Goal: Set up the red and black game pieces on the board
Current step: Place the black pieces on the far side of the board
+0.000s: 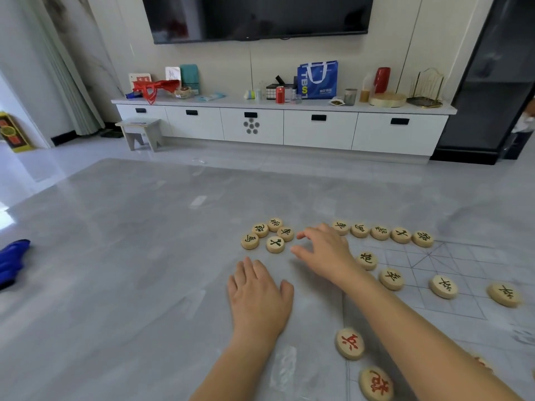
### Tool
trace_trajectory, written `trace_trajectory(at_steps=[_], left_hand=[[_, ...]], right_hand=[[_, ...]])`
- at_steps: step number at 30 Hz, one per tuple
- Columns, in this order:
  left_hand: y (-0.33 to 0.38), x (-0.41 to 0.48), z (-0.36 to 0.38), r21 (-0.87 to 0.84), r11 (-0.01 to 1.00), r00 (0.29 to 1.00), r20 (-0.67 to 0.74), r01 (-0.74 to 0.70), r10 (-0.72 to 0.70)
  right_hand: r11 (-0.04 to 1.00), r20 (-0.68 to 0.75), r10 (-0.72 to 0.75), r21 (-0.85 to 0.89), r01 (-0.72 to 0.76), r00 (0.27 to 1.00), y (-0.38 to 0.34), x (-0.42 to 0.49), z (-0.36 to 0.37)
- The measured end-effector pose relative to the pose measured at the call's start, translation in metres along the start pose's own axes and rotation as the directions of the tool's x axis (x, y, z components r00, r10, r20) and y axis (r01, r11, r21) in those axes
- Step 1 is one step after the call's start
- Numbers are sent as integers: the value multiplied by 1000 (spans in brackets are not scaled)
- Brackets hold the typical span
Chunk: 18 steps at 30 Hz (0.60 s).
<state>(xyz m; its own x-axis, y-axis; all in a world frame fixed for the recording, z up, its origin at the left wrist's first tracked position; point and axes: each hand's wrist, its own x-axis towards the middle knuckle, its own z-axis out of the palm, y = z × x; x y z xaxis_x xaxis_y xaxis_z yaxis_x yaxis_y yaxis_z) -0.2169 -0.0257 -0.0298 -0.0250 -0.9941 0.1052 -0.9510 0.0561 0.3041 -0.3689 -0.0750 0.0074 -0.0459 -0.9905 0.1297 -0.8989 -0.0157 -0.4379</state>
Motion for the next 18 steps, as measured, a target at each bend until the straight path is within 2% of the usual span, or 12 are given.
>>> trace_trajectory(at_steps=[1, 3, 6, 9, 14, 18], left_hand=[[1, 0, -3, 13, 999, 997, 76, 32, -33], [3, 1, -7, 19, 998, 990, 131, 53, -55], [4, 1, -3, 56, 997, 990, 129, 56, -63], [2, 1, 3, 61, 996, 996, 56, 70, -74], [1, 4, 4, 104, 994, 997, 73, 19, -26], [1, 3, 3, 52, 998, 991, 123, 46, -52]], right_hand=[[1000, 8, -18, -4, 18, 1000, -8, 6, 4], [999, 4, -33, -15, 33, 999, -21, 17, 10], [999, 7, -28, -37, 28, 1000, -36, 36, 17], [997, 29, -31, -69, 33, 999, -46, 52, 25], [988, 85, 8, -153, 5, 996, -54, 69, 38], [989, 37, -2, -147, 7, 999, -53, 70, 41]])
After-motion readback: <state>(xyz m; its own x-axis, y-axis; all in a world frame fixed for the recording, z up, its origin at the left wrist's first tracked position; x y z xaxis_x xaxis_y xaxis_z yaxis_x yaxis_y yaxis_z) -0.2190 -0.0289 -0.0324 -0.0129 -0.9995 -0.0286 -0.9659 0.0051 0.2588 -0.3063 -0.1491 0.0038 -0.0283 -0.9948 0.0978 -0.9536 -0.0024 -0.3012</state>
